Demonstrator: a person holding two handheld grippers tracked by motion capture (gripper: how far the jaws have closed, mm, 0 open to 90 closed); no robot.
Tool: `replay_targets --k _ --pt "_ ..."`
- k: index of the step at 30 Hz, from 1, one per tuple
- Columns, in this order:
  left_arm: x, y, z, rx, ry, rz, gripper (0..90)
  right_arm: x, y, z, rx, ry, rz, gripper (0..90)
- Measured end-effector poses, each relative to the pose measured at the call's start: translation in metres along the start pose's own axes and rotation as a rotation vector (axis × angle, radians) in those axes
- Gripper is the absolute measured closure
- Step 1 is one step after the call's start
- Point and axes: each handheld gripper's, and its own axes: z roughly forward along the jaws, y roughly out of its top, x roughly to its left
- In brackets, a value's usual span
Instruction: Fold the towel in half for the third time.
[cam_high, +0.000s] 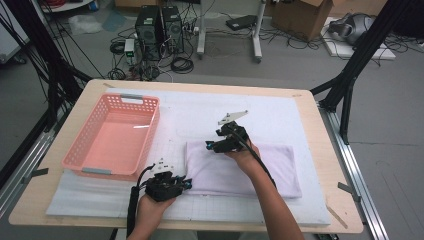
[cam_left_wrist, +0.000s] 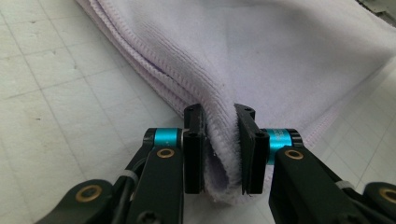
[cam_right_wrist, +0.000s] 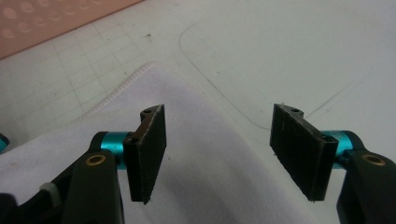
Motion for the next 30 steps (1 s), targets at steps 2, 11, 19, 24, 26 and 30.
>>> replay_targets --k 2,11,19,24,26,30 --pt "0.000 0.000 0.000 -0.001 -0.001 -0.002 74.6 0.002 0.003 0.006 0.010 0.007 -0.007 36.1" --pt "0.000 0.000 0.000 0.000 -0.004 -0.008 74.8 0.007 0.018 0.035 0.069 0.031 -0.033 41.0" --pt "0.002 0.000 0.000 0.001 -0.010 -0.014 74.8 0.016 0.028 0.058 0.120 0.064 -0.075 50.5" --pt "0.003 0.000 -0.001 0.004 -0.013 -0.024 74.8 0.021 0.034 0.069 0.160 0.098 -0.105 61.3" --pt "0.003 0.000 -0.001 0.005 -0.014 -0.027 74.9 0.020 0.034 0.070 0.163 0.117 -0.098 66.5" --pt "0.004 0.000 -0.002 0.005 -0.019 -0.035 76.8 0.021 0.034 0.067 0.178 0.138 -0.088 83.1"
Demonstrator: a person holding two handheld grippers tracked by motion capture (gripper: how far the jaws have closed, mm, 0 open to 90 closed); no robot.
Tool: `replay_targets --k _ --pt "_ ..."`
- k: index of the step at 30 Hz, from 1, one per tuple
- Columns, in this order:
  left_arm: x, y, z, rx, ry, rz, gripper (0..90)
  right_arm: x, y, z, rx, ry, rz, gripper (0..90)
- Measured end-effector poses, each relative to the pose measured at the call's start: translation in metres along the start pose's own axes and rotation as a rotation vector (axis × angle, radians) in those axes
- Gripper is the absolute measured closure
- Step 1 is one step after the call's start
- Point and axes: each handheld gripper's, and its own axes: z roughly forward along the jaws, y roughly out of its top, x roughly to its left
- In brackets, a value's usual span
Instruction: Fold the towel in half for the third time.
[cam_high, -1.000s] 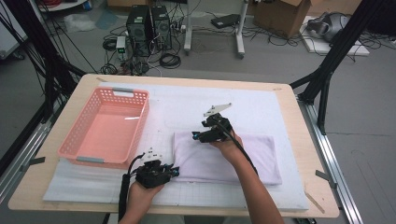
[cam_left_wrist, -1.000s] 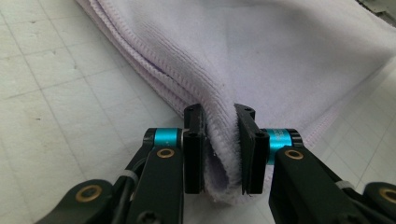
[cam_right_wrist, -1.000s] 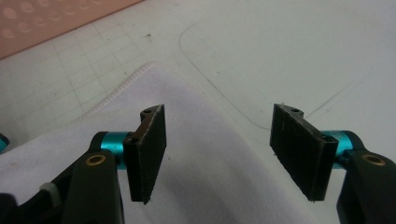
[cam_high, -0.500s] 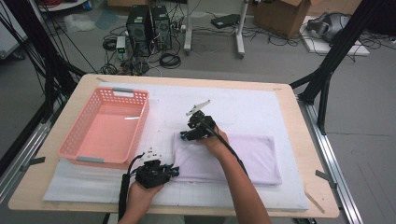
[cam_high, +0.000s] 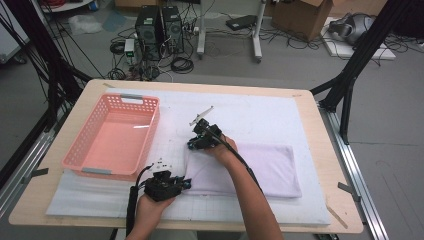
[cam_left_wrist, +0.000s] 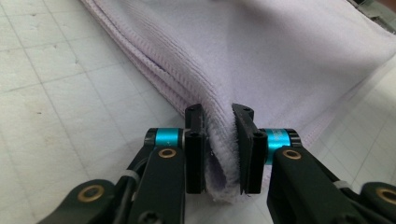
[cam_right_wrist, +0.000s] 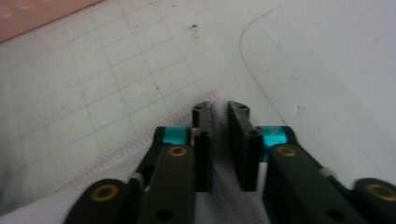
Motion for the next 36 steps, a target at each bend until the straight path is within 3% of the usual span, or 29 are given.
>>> replay_targets --k 4,10,17,22,27,36 --pt "0.000 0.003 -0.008 -0.007 -0.006 -0.002 79.0 0.004 0.003 -0.004 -0.025 -0.004 -0.019 84.3" --pt "-0.001 0.015 -0.032 -0.072 -0.032 -0.007 80.1 0.016 0.016 -0.022 -0.146 0.022 -0.044 84.6" --pt "-0.008 0.030 -0.041 -0.138 -0.114 -0.016 79.9 0.022 0.022 -0.054 -0.275 0.045 -0.036 84.5" --pt "-0.022 0.042 -0.026 -0.135 -0.153 0.012 79.6 0.014 0.011 -0.077 -0.303 0.012 -0.039 84.5" --pt "-0.033 0.054 -0.006 -0.112 -0.179 0.024 79.4 -0.001 -0.008 -0.094 -0.297 -0.040 0.000 84.5" --pt "-0.054 0.068 0.035 -0.049 -0.191 0.062 79.1 -0.024 -0.046 -0.109 -0.282 -0.108 0.077 84.5"
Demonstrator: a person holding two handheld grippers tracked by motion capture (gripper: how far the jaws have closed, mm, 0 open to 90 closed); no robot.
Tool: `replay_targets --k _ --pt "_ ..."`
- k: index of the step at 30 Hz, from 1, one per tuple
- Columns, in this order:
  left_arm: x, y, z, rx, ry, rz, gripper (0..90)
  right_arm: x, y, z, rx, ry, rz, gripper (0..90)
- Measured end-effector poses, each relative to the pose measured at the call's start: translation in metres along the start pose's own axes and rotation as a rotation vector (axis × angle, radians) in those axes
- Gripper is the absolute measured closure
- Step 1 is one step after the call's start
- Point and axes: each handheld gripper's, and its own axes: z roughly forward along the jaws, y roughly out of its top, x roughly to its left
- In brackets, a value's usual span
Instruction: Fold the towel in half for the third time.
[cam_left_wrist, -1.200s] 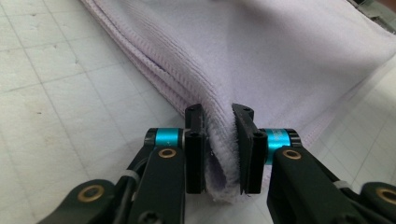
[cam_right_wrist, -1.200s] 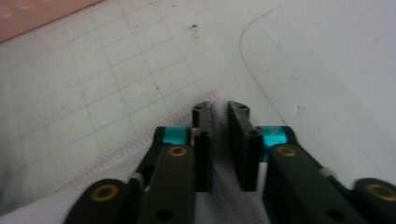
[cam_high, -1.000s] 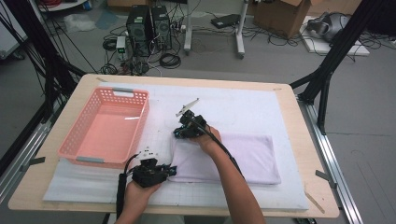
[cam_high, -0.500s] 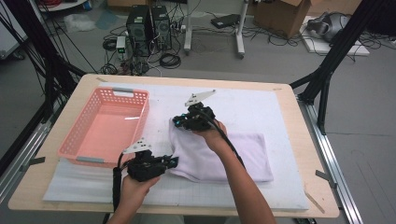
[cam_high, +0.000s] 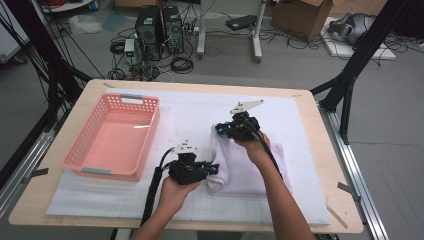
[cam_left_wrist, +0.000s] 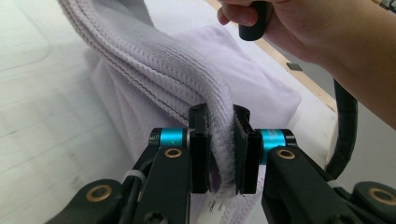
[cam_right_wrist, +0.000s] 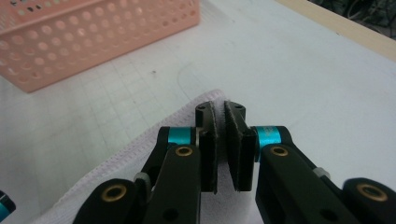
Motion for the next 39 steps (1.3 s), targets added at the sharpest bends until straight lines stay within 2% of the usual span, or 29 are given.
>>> replay_targets --k 6,16,19,22,27,32,36,39 --pt "-0.009 0.004 0.025 0.026 -0.012 0.016 78.9 -0.015 -0.017 -0.015 -0.002 -0.031 0.034 84.4" --pt "-0.022 0.009 0.058 0.044 -0.028 0.029 77.6 -0.034 -0.041 -0.034 0.006 -0.082 0.048 84.5" --pt "-0.025 0.008 0.066 0.044 -0.027 0.046 73.4 -0.038 -0.045 -0.039 0.006 -0.103 0.027 84.5" --pt "-0.030 0.007 0.071 0.040 -0.030 0.066 63.3 -0.042 -0.051 -0.044 0.023 -0.115 0.014 84.6" --pt "-0.034 0.007 0.067 0.004 -0.026 0.111 46.5 -0.050 -0.062 -0.051 0.028 -0.132 0.032 84.6" --pt "-0.030 0.008 0.053 -0.031 -0.008 0.135 41.1 -0.057 -0.071 -0.057 0.034 -0.151 0.046 84.6" --pt "-0.020 0.003 0.041 -0.042 0.031 0.150 39.9 -0.061 -0.075 -0.066 0.028 -0.185 0.052 84.6" --pt "-0.010 -0.003 0.032 -0.051 0.055 0.146 39.3 -0.064 -0.078 -0.071 0.037 -0.210 0.051 84.3"
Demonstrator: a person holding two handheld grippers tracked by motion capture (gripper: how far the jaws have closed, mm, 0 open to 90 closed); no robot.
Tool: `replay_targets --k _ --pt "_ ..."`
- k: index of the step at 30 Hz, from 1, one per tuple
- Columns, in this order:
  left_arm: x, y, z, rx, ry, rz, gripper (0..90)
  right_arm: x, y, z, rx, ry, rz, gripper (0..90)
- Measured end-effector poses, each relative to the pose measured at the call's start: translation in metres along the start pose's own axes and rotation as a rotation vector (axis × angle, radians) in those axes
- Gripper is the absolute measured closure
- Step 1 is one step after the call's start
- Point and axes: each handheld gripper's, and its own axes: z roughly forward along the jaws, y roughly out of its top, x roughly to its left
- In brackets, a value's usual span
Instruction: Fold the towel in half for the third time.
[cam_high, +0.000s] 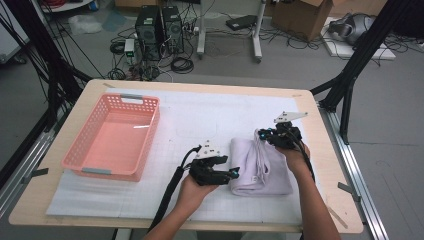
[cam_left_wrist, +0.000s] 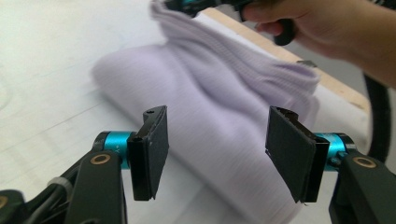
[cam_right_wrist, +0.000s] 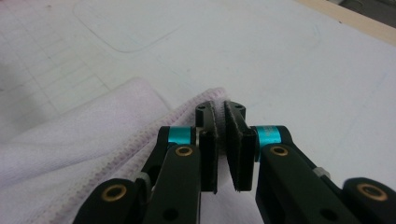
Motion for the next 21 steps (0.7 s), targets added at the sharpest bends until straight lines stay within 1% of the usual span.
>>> replay_targets --k 4,6,7,8,9,10,11,12,14,15,17,19,21 --pt "0.010 -0.009 -0.011 -0.012 0.024 0.000 38.6 -0.002 -0.003 -0.004 0.018 -0.021 0.001 83.3" --pt "0.013 -0.013 -0.016 -0.014 0.034 0.002 38.5 -0.001 -0.003 -0.005 0.019 -0.034 0.001 80.5" --pt "0.015 -0.015 -0.019 -0.016 0.036 0.003 38.2 0.000 -0.003 -0.007 0.020 -0.047 0.005 78.1" --pt "0.017 -0.017 -0.022 -0.017 0.038 0.005 37.7 0.000 -0.004 -0.009 0.015 -0.060 0.017 73.0" --pt "0.019 -0.020 -0.025 -0.021 0.042 0.003 37.7 -0.001 -0.005 -0.012 -0.002 -0.069 0.037 66.9" --pt "0.021 -0.022 -0.028 -0.023 0.045 0.001 37.6 -0.001 -0.007 -0.016 -0.017 -0.082 0.062 63.5" --pt "0.023 -0.024 -0.030 -0.022 0.051 0.004 37.5 -0.002 -0.008 -0.021 -0.025 -0.096 0.076 59.9" --pt "0.025 -0.026 -0.033 -0.022 0.056 -0.001 37.4 -0.002 -0.011 -0.026 -0.036 -0.110 0.088 56.0" --pt "0.028 -0.029 -0.038 -0.031 0.060 -0.013 37.2 0.001 -0.016 -0.038 -0.054 -0.136 0.112 52.0" --pt "0.030 -0.031 -0.040 -0.034 0.062 -0.014 37.2 0.003 -0.019 -0.044 -0.059 -0.154 0.110 50.8" --pt "0.031 -0.033 -0.044 -0.038 0.069 -0.015 37.1 0.007 -0.027 -0.055 -0.061 -0.173 0.102 49.4" --pt "0.033 -0.034 -0.049 -0.042 0.070 -0.015 36.8 0.014 -0.037 -0.065 -0.059 -0.179 0.108 48.0" --pt "0.034 -0.036 -0.054 -0.039 0.075 -0.004 36.8 0.021 -0.049 -0.073 -0.064 -0.170 0.119 47.2"
